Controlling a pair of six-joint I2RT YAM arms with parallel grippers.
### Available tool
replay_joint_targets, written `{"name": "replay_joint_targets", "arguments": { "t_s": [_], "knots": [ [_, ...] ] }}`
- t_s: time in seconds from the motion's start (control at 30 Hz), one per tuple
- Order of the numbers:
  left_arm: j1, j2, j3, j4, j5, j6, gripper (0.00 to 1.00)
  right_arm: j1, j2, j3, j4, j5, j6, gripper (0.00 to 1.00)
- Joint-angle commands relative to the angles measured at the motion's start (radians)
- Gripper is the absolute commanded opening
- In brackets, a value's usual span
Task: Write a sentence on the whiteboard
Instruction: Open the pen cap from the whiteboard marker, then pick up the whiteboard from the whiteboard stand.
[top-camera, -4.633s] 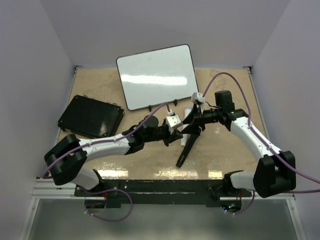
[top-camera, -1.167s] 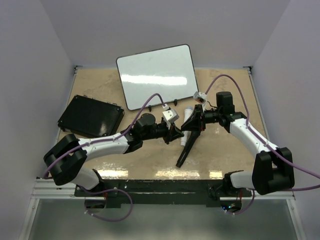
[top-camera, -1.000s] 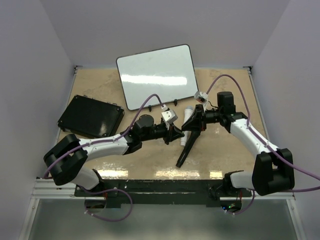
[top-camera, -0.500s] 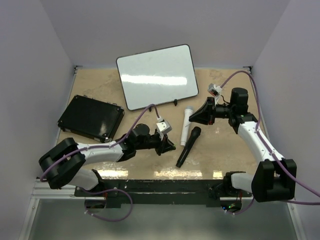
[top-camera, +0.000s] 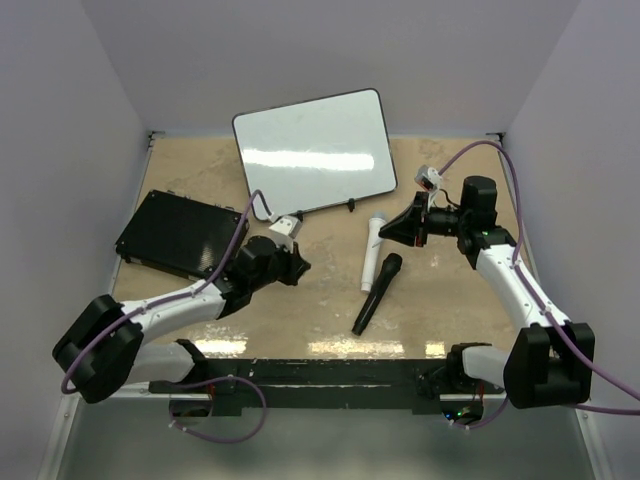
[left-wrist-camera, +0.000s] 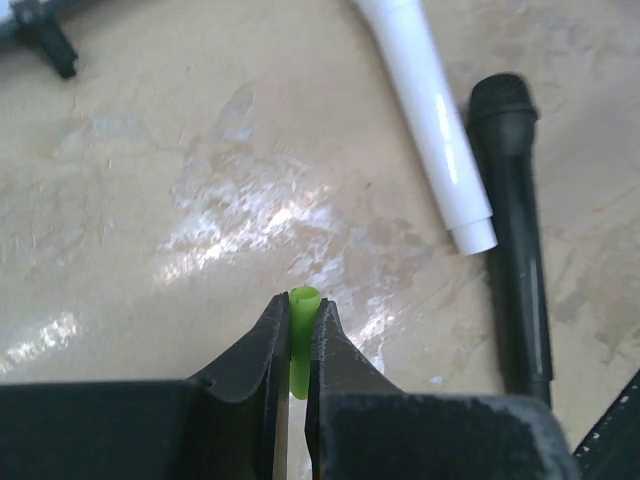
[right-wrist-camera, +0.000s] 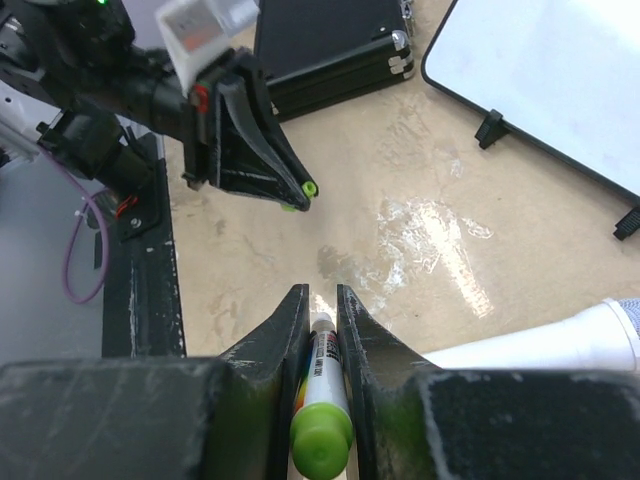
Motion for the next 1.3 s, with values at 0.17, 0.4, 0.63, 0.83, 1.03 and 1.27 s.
{"name": "replay_joint_targets", "arguments": {
  "t_s": [0.17,0.4,0.63,0.83,1.03,1.27],
  "knots": [
    [0.003,0.210,0.105,-0.034,-0.073,-0.037,0.00,-0.003,-0.025,0.021,-0.040,0.027,-0.050,0.00],
    [0.002,0.345,0.224,-0.051,0.023,-0.037,0.14,-0.003,-0.016,0.026,-0.047,0.017,-0.061,0.00],
    [0.002,0.428,0.297,-0.077,0.039,-0.063,0.34,-0.003,-0.006,0.031,-0.058,0.010,-0.069,0.00],
    [0.005,0.327,0.317,-0.119,0.019,-0.029,0.54,-0.003,-0.005,0.035,-0.069,0.006,-0.081,0.00],
    [0.239,0.102,0.347,-0.166,0.167,0.041,0.98,-0.003,-0.003,0.048,-0.092,0.004,-0.101,0.00],
    [0.745,0.175,0.462,-0.012,0.594,-0.032,1.00,-0.003,0.007,0.049,-0.095,-0.007,-0.106,0.00]
  ]
}}
